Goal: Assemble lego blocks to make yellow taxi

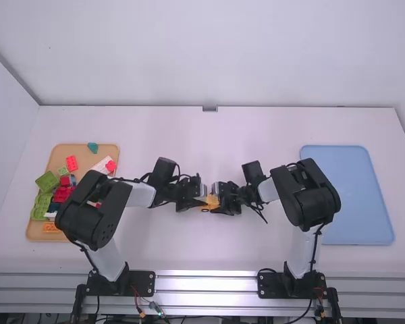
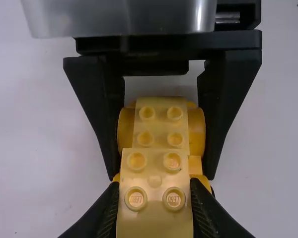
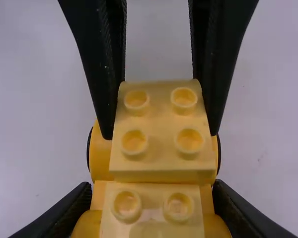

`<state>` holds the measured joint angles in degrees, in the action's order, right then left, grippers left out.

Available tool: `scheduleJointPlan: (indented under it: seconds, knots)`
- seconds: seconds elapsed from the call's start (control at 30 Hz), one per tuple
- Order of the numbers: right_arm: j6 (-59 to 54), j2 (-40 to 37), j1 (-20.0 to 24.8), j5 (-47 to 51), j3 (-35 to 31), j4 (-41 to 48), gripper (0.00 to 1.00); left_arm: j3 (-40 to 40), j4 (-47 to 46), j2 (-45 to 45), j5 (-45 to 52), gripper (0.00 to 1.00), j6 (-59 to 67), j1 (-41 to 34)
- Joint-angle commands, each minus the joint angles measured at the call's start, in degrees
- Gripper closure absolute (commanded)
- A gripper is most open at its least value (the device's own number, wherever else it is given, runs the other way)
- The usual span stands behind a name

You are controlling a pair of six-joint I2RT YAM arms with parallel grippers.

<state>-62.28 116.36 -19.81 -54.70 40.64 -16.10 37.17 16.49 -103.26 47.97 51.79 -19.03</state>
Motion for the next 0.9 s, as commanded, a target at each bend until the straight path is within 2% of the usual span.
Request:
scheduleJointPlan:
  seconds: [0.0, 0.23, 0.3, 0.4, 0.43, 0.5, 0.53, 0.57, 0.87]
  knots:
    - [-0.1, 0.7, -0.4, -0.8, 0.6, -0.2, 0.52, -0.4, -1.0, 0.2, 1.1, 0.98, -1.0, -0.9]
    - [-0.1, 0.7, -0.4, -0.8, 0.5, 0.0, 0.51, -0.4, -1.0, 0.2, 0.6, 0.97, -1.0, -0.9]
    - [-0.1, 0.7, -0.4, -0.8, 0.5, 0.1, 0.51, -0.4, -1.0, 0.2, 0.6, 0.82, -1.0, -0.9]
    - [0.6, 0.7, -0.4, -0.8, 0.5, -0.1, 0.51, -0.4, -0.9, 0.2, 0.6, 0.67, -1.0, -0.9]
    - [0.7, 0.7, -0.4, -0.8, 0.5, -0.1, 0.51, -0.4, -1.0, 0.2, 0.7, 0.56, -1.0, -0.9]
    - [0.7, 0.7, -0.4, -0.8, 0.5, -0.1, 0.5, -0.4, -1.0, 0.2, 0.7, 0.46, -1.0, -0.9]
    - [0.7, 0.7, -0.4, -0.8, 0.5, 0.0, 0.5, -0.4, -0.9, 0.2, 0.7, 0.09, -1.0, -0.9]
    - [0.7, 0.7, -0.4, -0.8, 0.5, 0.0, 0.5, -0.4, -0.8, 0.2, 0.7, 0.01, -1.0, -0.9]
    - [0.7, 0.7, -0.4, -0.7, 0.5, 0.1, 0.5, -0.4, -0.4, 3.8, 0.9, 0.01, -1.5, -0.2]
